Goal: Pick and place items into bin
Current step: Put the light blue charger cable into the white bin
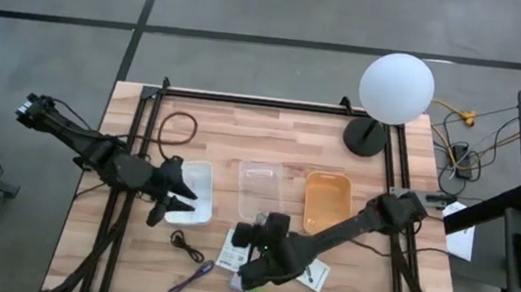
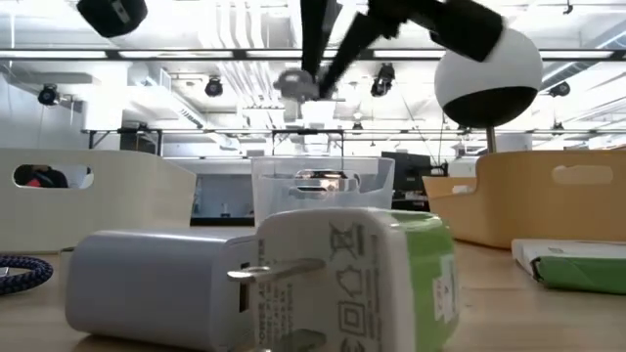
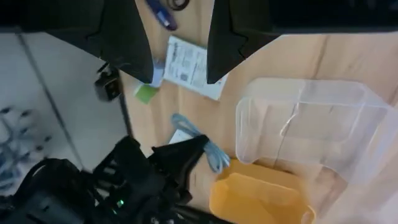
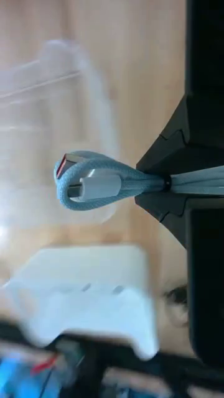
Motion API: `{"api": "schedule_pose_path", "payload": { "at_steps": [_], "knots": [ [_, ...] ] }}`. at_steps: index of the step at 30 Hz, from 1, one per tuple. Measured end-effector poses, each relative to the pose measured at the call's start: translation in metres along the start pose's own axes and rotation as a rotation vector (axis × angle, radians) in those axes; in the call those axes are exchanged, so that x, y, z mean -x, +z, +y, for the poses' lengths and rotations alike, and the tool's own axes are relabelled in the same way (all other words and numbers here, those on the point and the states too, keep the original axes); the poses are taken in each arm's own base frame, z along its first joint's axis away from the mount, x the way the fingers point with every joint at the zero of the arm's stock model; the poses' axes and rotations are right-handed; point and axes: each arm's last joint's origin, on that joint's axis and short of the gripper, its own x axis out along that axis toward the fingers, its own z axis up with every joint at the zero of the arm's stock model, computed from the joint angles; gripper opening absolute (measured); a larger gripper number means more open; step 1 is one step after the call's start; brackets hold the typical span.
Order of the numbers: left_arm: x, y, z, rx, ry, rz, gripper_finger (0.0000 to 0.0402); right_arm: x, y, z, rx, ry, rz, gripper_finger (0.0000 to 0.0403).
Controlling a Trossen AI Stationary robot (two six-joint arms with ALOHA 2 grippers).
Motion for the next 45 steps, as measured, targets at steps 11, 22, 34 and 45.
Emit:
{"api": "schedule_pose_path", "payload": {
  "at_steps": [11, 22, 34, 45],
  "knots": [
    [0.004, 0.011, -0.006, 0.161, -0.084, -0.118, 0.0166, 0.041, 0.064, 0.058, 0.187, 0.363, -0.272, 0.0020],
    [-0.003, 0.028, -0.018, 0.195, -0.192, -0.263, 0.0249, 0.046, 0.084, 0.089, 0.289, 0.476, -0.270, 0.0019],
    [-0.025, 0.038, -0.017, 0.211, -0.217, -0.305, 0.0251, 0.057, 0.089, 0.103, 0.279, 0.576, -0.287, 0.0019],
    [-0.020, 0.037, -0.004, 0.202, -0.083, -0.316, 0.0251, 0.065, 0.086, 0.100, 0.241, 0.584, -0.259, 0.0020]
  ]
}}
